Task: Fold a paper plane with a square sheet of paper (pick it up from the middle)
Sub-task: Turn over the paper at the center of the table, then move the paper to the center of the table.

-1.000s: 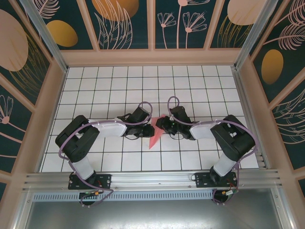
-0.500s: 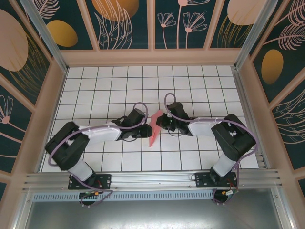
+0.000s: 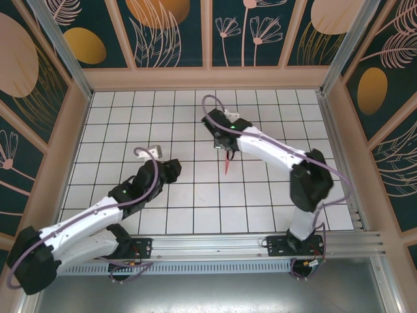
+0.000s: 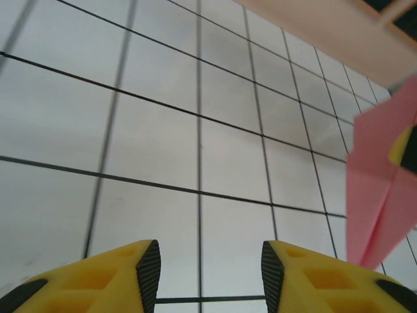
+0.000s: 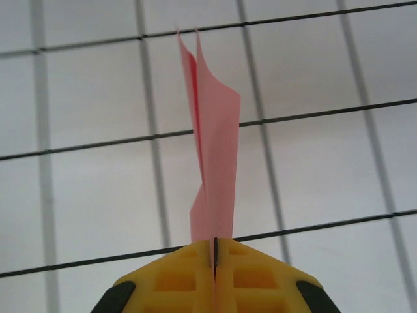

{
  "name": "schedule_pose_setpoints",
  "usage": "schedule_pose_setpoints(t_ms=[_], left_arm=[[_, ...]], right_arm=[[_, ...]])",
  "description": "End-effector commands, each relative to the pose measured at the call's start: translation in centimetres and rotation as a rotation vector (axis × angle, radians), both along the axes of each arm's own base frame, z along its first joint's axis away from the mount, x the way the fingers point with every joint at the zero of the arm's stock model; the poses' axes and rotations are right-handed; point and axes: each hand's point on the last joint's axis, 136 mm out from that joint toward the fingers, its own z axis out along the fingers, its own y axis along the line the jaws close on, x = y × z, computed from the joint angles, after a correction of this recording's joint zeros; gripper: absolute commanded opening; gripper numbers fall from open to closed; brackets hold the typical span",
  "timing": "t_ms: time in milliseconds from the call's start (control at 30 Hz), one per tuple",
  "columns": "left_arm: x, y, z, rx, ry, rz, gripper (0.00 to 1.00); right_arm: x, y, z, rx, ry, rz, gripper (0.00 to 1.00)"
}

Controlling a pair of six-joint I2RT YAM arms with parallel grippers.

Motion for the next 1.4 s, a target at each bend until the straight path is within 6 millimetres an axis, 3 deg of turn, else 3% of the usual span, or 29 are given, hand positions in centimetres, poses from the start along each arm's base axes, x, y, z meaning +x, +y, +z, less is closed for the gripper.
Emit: schedule_pose_setpoints(t_ms=[0,200,300,367,467,567,667,767,900,1033,1167,1367], left_arm=[[-0.2,3.8,0.0,0.002,-0.031,0.172,0.5],[-1.3,6.1,0.9,-0.031,-0.077,0.239,0.51],[-1.5,6.2,0.8,-0.04,-0.072,0.238,0.51],[-1.6,6.0,0.5,-0.041,-0.059,0.227,0.52],[-1.5,5.6,0.2,-0.04,-0.046,0.214,0.52],[-1.4,5.2,-0.2,-0.035,-0.035,0.202,0.52],[-1.3,4.7,-0.4,-0.036,-0.024,0.184,0.52],[-1.1,4.1,-0.6,-0.033,-0.012,0.166,0.53],[-1.0,3.6,-0.9,-0.024,0.005,0.144,0.54],[-1.0,2.9,-1.4,-0.019,0.029,0.114,0.55],[-1.1,2.2,-2.1,-0.011,0.062,0.087,0.56],[-1.1,1.3,-2.4,-0.007,0.08,0.047,0.57]], right_arm=[[-2.6,-2.5,-2.7,-0.367,0.132,0.042,0.06],[-2.7,7.0,-7.8,-0.282,0.236,0.192,0.14],[-3.0,12.0,-9.4,-0.116,0.285,0.261,0.27],[-3.2,15.1,-8.5,0.049,0.288,0.313,0.39],[-3.2,17.4,-4.6,0.259,0.228,0.375,0.54],[-3.2,16.9,-1.3,0.469,0.187,0.407,0.59],[-3.3,14.9,0.1,0.677,0.167,0.414,0.62],[-3.1,12.7,0.0,0.871,0.182,0.41,0.48],[-3.1,11.8,-1.6,0.934,0.216,0.425,0.31],[-2.9,12.5,-3.5,0.936,0.263,0.428,0.22],[-1.9,12.3,-6.0,0.901,0.288,0.379,0.21],[-1.0,10.6,-9.9,0.894,0.314,0.274,0.18]])
